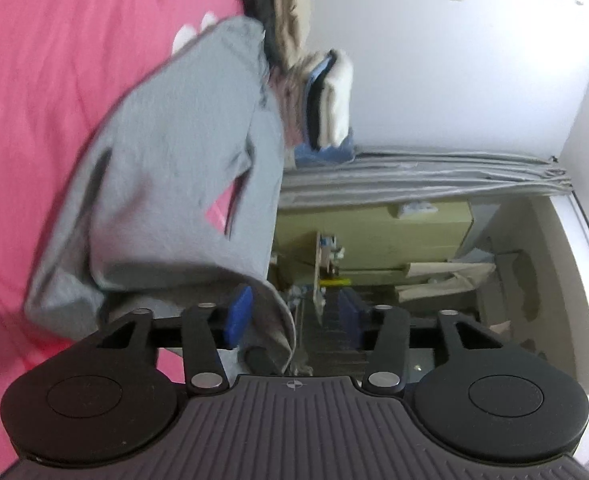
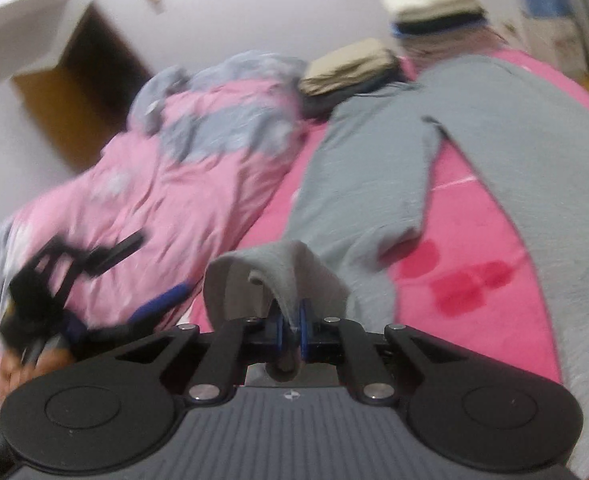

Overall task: Fold clothes
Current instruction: 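Grasp the folded pants fabric with the right gripper and lift it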

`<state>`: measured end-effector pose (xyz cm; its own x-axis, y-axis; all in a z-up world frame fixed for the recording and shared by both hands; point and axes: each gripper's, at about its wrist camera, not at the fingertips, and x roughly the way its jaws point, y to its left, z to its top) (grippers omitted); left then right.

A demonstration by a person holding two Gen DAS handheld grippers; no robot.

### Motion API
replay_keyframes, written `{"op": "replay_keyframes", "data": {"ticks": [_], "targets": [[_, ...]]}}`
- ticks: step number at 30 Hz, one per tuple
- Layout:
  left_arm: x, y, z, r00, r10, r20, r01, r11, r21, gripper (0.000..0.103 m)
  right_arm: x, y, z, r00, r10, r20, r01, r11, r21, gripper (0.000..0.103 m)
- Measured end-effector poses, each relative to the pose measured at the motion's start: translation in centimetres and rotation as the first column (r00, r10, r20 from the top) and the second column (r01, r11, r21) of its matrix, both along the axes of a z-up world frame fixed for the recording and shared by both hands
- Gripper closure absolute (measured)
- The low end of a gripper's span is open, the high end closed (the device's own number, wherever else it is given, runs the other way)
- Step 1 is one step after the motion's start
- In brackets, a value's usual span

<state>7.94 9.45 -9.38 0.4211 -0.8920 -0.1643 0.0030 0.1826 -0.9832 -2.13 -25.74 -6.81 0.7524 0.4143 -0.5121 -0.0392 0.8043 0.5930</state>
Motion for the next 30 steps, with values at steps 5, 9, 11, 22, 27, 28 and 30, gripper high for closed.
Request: {"op": "replay_keyframes", "data": {"ticks": [5,9,11,22,27,28,30], "targets": [[-1.4,0.7,1.8,0.977,-0.026,0.212,-0.023,0.974,0.224,0.052,1.4,-1.7,-0.2,1.0,-0.018,-0.012,0.018,0.999,0.041,0.095],[-2.9,-0.9,2.1,0.932,-0.141,0.335,-0.044,0.871,0.489,0.052,1.4,-1.2,0.1,1.0,0.009,0.004,-0.009,1.0,0.016,0.095],[-3.5,-2.0,1.9,0.91,-0.201,0.362,-0.063,0.797,0.601,0.051,1.3,-0.9,0.3,1.0,0.019,0.008,-0.019,1.0,0.005,0.095],[-2.8,-5.7,0.0,0.882,-0.315,0.352,-0.131,0.553,0.823,0.076,0.6,-0.2,1.0,0.998,0.06,0.024,-0.058,0.997,-0.05,0.095],[-3.3,-5.7,0.8,0.859,-0.343,0.379,-0.165,0.516,0.84,0.102,0.1,0.3,1.3,0.996,0.085,0.036,-0.081,0.991,-0.108,0.095],[-3.6,-5.5,1.3,0.852,-0.347,0.391,-0.176,0.514,0.84,0.103,-0.1,0.3,1.5,0.995,0.092,0.042,-0.086,0.988,-0.125,0.095],[-4.6,-4.7,2.9,0.831,-0.37,0.416,-0.191,0.512,0.837,0.103,-0.7,0.4,2.2,0.992,0.11,0.056,-0.099,0.981,-0.164,0.095]]}}
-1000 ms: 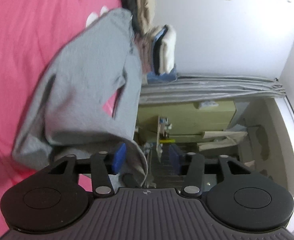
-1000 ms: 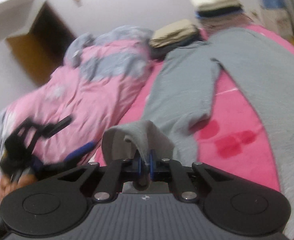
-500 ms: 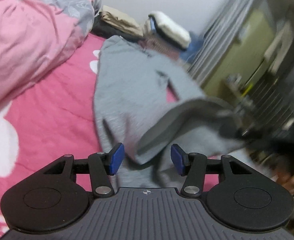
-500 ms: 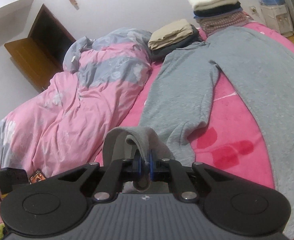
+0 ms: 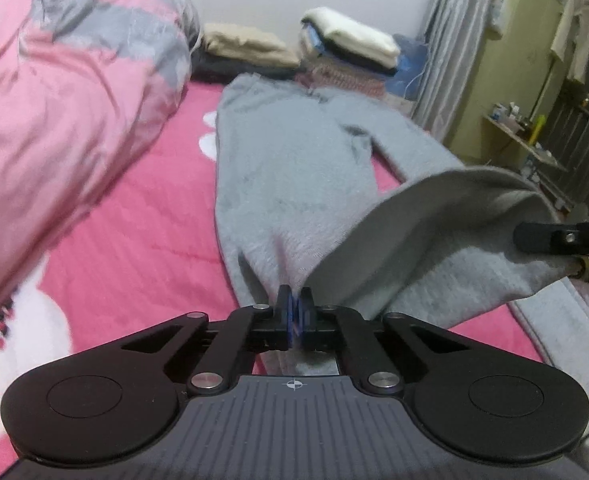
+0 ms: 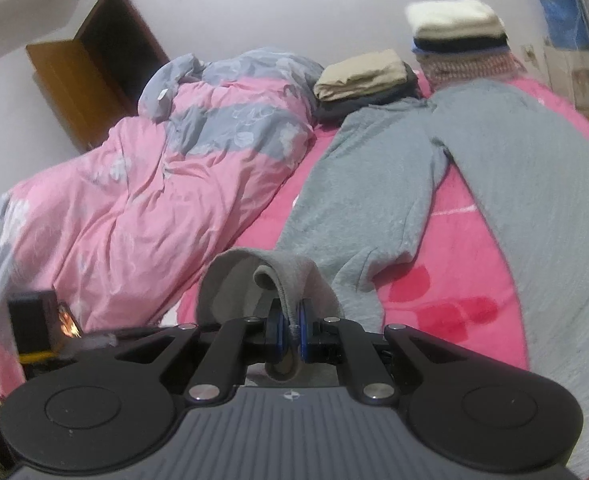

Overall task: Fold clothes
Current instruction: 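Grasp the folded pants fabric with the right gripper and lift it, then lay the fabric down and open the right gripper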

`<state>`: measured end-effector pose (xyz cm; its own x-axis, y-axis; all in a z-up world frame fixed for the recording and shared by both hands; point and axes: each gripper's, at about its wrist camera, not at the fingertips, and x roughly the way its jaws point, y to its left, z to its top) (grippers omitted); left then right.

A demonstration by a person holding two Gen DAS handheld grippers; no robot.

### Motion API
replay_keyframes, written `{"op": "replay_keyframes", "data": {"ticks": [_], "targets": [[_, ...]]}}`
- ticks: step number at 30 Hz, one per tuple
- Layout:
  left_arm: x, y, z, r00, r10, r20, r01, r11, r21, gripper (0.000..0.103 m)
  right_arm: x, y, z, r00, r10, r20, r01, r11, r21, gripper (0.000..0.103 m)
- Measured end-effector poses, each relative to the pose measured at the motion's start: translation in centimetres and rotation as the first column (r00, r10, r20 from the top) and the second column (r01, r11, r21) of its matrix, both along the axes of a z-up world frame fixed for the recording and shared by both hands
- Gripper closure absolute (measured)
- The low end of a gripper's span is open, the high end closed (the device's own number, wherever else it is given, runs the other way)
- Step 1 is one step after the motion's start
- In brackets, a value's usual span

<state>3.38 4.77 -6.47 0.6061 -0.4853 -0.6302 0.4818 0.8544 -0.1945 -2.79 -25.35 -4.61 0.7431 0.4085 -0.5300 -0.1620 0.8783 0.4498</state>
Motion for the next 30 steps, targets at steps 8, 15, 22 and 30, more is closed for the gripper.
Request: {"op": "replay_keyframes", "data": {"ticks": [8,15,22,30], "targets": [[-6.0,5.5,8.6,0.962,-0.26,0.081,0.255,0.964,0.071,0.103,-5.6,1.2,5.7,0.963,0.256,0.083,-0.219,0.925,-0.312,0.095],[-11.0,8.6,11.7,0.821,-0.563,-0.1,0.569,0.82,0.056,0.103,-14.4,6.0,8.4,0.776,0.63,-0.032,-0.526,0.618,-0.585,0.095],[-12.1,6.3,5.6,0.574,-0.725,-0.381,0.758,0.646,-0.089,0.103,-16.9,7.7,5.1,0.58,0.764,-0.283,-0.78,0.421,-0.462,0.095],[-11.2,2.2,-2.8,0.394,-0.73,-0.558,0.785,0.583,-0.208,0.103,-15.2,8.2,-2.6,0.418,0.77,-0.482,-0.905,0.398,-0.149,0.095]]}}
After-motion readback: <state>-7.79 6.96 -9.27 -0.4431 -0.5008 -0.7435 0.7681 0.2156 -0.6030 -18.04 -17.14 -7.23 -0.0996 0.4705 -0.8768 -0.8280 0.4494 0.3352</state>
